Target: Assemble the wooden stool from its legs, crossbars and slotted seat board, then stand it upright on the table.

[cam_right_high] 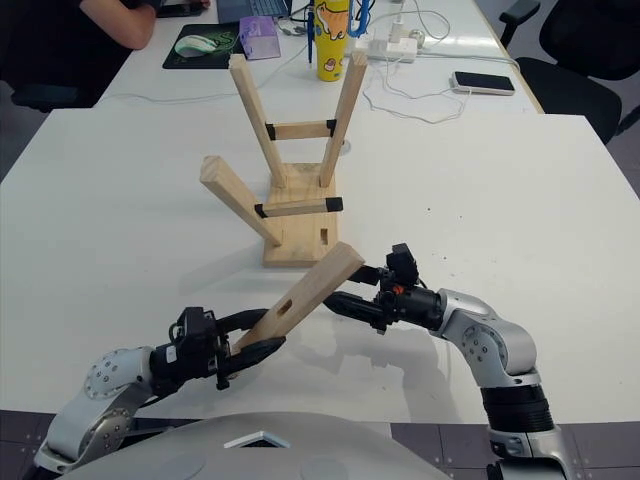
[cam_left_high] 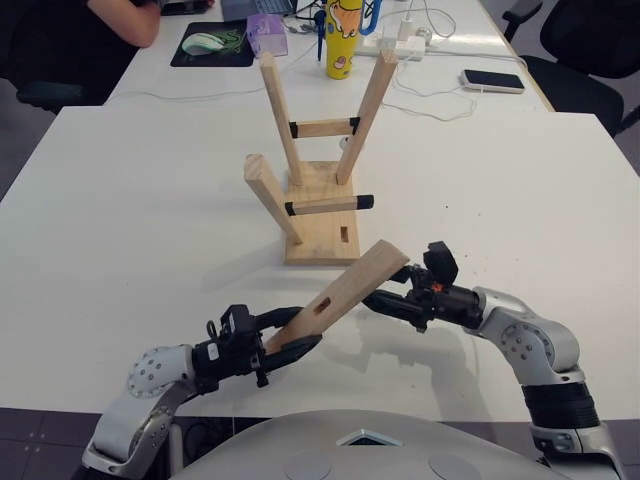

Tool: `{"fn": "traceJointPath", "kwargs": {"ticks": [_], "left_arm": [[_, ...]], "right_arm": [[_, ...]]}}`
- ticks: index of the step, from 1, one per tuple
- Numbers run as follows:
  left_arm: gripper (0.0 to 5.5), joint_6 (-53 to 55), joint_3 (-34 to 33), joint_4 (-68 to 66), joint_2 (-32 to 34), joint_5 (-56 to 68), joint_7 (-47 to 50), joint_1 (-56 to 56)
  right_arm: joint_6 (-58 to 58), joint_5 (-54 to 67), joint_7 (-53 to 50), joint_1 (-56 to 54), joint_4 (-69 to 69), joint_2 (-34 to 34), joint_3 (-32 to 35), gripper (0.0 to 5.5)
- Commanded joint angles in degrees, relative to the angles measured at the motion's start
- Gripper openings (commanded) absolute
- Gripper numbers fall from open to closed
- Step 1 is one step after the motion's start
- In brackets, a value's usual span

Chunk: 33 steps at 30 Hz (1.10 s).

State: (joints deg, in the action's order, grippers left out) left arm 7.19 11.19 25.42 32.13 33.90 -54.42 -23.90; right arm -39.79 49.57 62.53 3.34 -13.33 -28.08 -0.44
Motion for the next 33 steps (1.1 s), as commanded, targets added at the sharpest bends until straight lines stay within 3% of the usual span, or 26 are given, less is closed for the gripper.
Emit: {"fn": "traceJointPath", "kwargs": {"ticks": [1, 5, 12, 20, 33], "left_arm": [[2.04, 6.55, -2.01, -0.10, -0.29, 5.58, 0.88, 4.34], [2.04, 11.22, -3.76, 0.65, -1.15, 10.08, 2.21, 7.38], [2.04, 14.94, -2.39, 1.56, -0.29, 10.24, 0.01, 7.28], [2.04, 21.06, -1.61, 2.30, 0.25, 13.33, -1.84, 7.73], [2.04, 26.94, -3.77, 1.94, 3.55, 15.76, -4.44, 10.05]], "right_arm": [[-3.79, 3.91, 1.26, -0.62, -2.87, -1.73, 0.69, 5.19], [-3.77, 2.56, 3.20, -0.42, -0.43, -3.73, 0.77, 5.19], [-4.64, 5.75, 0.37, -3.35, 0.20, -0.48, 2.92, 5.19], [-8.42, 8.43, 0.27, -3.28, -3.07, -1.27, 2.05, 5.19], [-10.63, 9.96, 0.37, -4.47, -2.83, -2.55, 3.61, 3.17]]}}
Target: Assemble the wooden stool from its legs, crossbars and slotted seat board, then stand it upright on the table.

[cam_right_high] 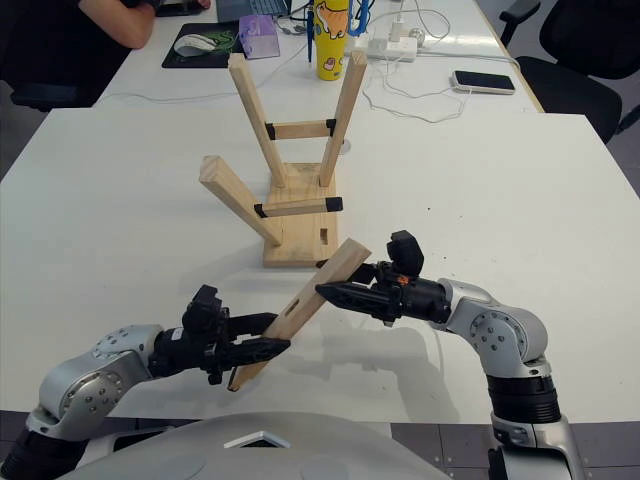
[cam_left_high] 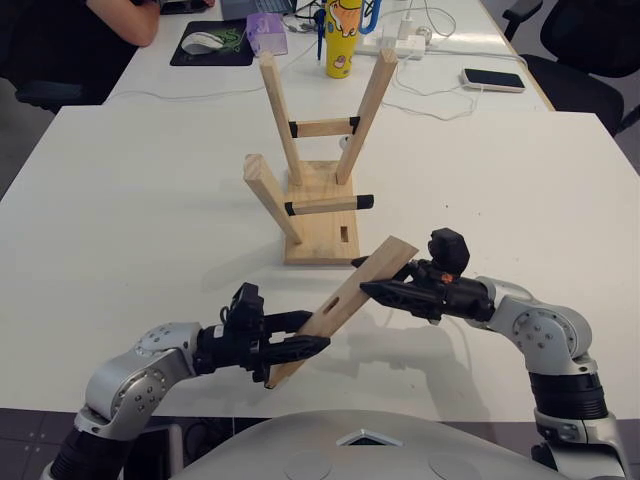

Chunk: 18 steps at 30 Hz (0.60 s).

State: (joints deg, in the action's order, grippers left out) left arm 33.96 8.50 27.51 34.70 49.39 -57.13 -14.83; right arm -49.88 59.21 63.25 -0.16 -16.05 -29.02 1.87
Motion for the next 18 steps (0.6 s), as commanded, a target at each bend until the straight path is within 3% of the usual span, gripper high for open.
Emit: {"fn": "traceJointPath", "kwargs": {"ticks": [1, 7, 14, 18], "left_arm": [[2.04, 0.25, -1.19, -0.20, 1.11, 0.19, -1.87, 0.95], [2.04, 0.52, -0.68, -0.68, 2.57, -0.97, -3.25, 0.36], [2.04, -1.38, 0.13, -1.37, 3.33, -4.38, -3.26, 0.71], [2.87, -0.01, -0.73, -2.42, 1.74, -3.53, -1.27, 1.96]], "right_arm": [[-0.55, 0.28, -0.32, -1.11, 0.07, -1.73, 1.30, 2.99], [-0.56, 0.65, -0.74, -1.64, 0.66, -1.49, 1.42, 2.17], [-0.57, 0.67, -1.13, -1.35, 0.72, -1.01, 1.44, 2.12], [-0.07, 0.13, -1.19, -1.37, 1.62, -1.06, 1.66, 2.11]]}}
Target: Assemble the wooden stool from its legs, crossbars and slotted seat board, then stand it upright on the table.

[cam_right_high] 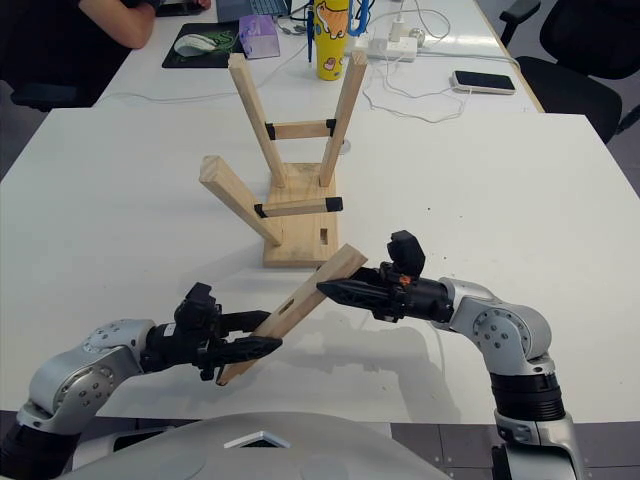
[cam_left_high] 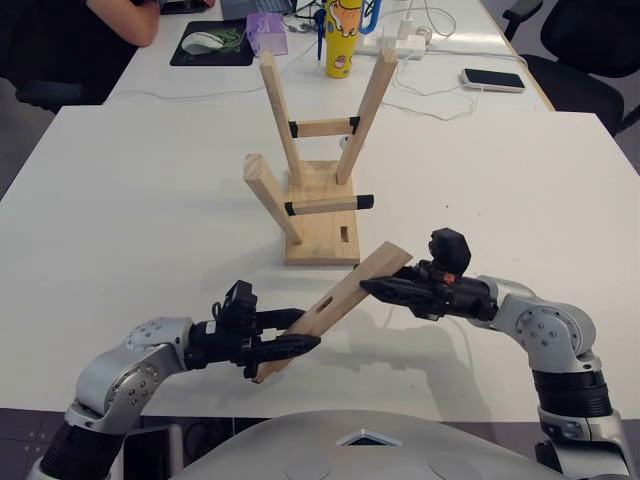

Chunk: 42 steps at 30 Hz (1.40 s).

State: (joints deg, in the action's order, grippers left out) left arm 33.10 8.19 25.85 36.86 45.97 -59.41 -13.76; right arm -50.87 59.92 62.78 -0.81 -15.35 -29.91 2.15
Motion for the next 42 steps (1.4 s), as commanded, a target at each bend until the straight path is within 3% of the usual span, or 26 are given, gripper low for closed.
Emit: {"fn": "traceJointPath", "kwargs": {"ticks": [1, 6, 10, 13, 18, 24, 30, 35, 42], "left_arm": [[2.97, 0.71, -0.67, -0.81, -0.82, -0.19, 1.43, 0.97], [3.78, 0.51, -3.22, -0.43, -2.34, 0.88, 3.42, 2.09], [4.02, -3.46, -4.27, 0.83, -4.31, -3.18, 6.76, 4.73], [4.02, -9.75, 1.38, 2.20, -5.36, -14.43, 10.13, 5.96], [4.02, -19.07, 13.37, -3.72, -9.11, -40.13, 22.16, 13.10], [4.02, -23.27, 19.59, -14.08, -11.60, -55.83, 28.12, 20.59], [4.02, -21.67, 22.69, -22.90, -14.83, -60.31, 27.18, 25.05], [4.02, -17.65, 21.28, -24.63, -16.51, -60.53, 26.90, 26.46], [4.02, -13.09, 20.20, -22.15, -12.21, -60.32, 21.90, 25.43]], "right_arm": [[1.07, -0.74, -0.75, -0.78, 1.23, -0.18, 1.44, 2.11], [1.68, -2.18, 0.35, -0.24, 2.12, -2.17, 2.54, 2.10], [2.10, -3.10, 3.20, -0.05, 5.77, -8.29, 7.97, 2.10], [2.58, -4.60, 5.80, -3.88, 11.87, -12.98, 11.09, 2.09], [4.59, -9.02, 11.05, -13.71, 22.21, -18.69, 10.74, 2.09], [7.51, -13.99, 14.30, -19.14, 28.65, -19.75, 9.12, 2.09], [9.46, -17.25, 16.30, -21.90, 32.11, -19.33, 8.28, 2.09], [10.52, -18.94, 17.39, -24.69, 34.09, -18.41, 7.55, 2.09], [12.30, -19.00, 16.18, -27.28, 32.78, -16.62, 8.74, 2.09]]}}
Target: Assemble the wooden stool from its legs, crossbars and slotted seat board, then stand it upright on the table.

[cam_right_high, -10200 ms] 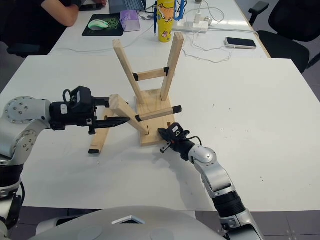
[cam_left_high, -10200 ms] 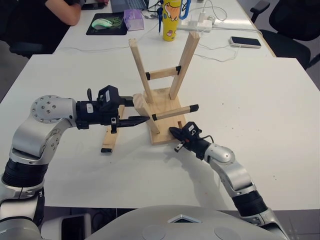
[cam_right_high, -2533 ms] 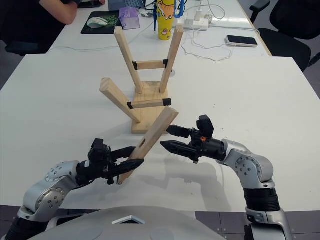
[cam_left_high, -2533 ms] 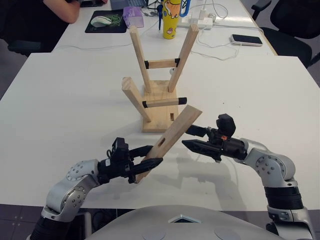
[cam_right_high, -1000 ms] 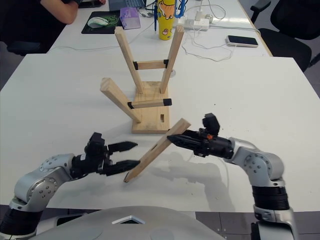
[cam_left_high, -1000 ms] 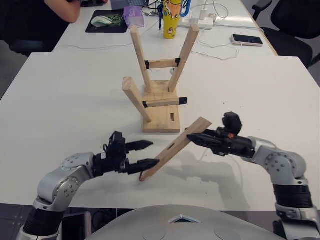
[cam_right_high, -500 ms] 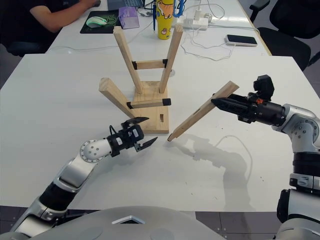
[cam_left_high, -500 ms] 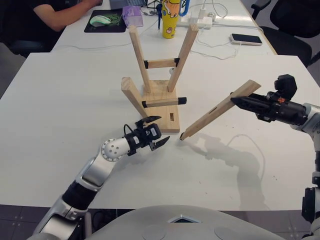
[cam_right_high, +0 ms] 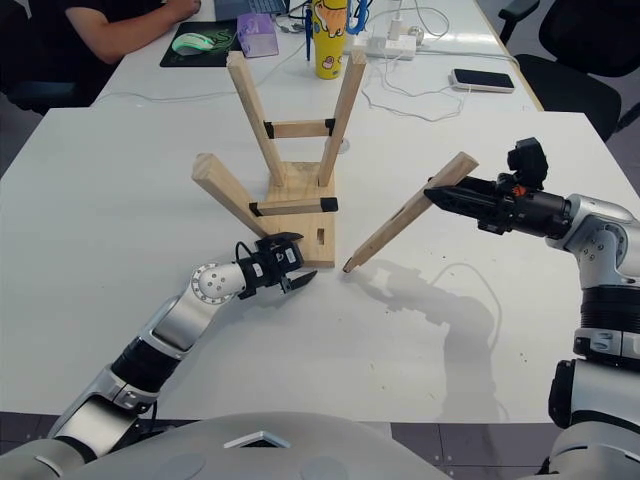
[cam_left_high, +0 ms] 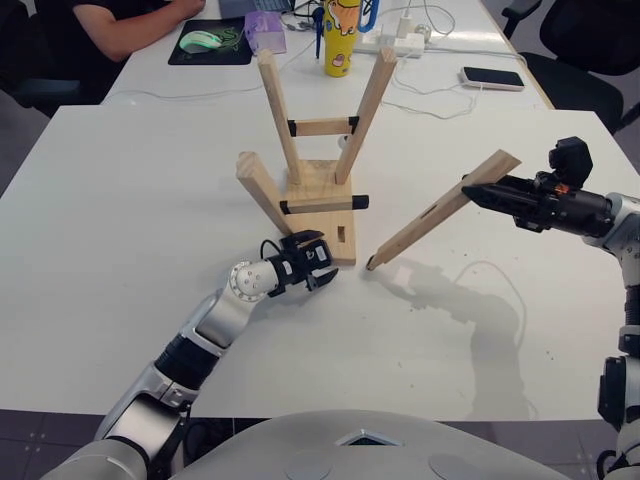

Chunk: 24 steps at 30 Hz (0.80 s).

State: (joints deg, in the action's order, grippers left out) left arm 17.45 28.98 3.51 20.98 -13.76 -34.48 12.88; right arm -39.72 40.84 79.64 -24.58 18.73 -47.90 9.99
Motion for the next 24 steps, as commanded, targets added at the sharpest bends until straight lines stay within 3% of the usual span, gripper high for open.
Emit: {"fn": "traceJointPath", "kwargs": {"ticks": [1, 12, 24], "left_arm": [[4.02, 2.76, -0.58, 0.53, 4.26, -0.48, -3.85, -1.39], [4.02, 1.52, -1.01, 0.30, 5.04, 1.46, -6.98, -1.21], [4.02, 1.31, -0.99, -0.92, 4.12, 1.99, -7.50, -0.36]], "right_arm": [[1.37, 0.18, -1.02, -3.62, -2.03, 1.76, 0.95, 2.09], [7.61, -1.42, -6.53, -0.73, -11.24, 9.38, 0.10, 2.09], [18.58, -12.33, 0.94, -10.03, 0.87, 10.65, -10.35, 2.08]]}}
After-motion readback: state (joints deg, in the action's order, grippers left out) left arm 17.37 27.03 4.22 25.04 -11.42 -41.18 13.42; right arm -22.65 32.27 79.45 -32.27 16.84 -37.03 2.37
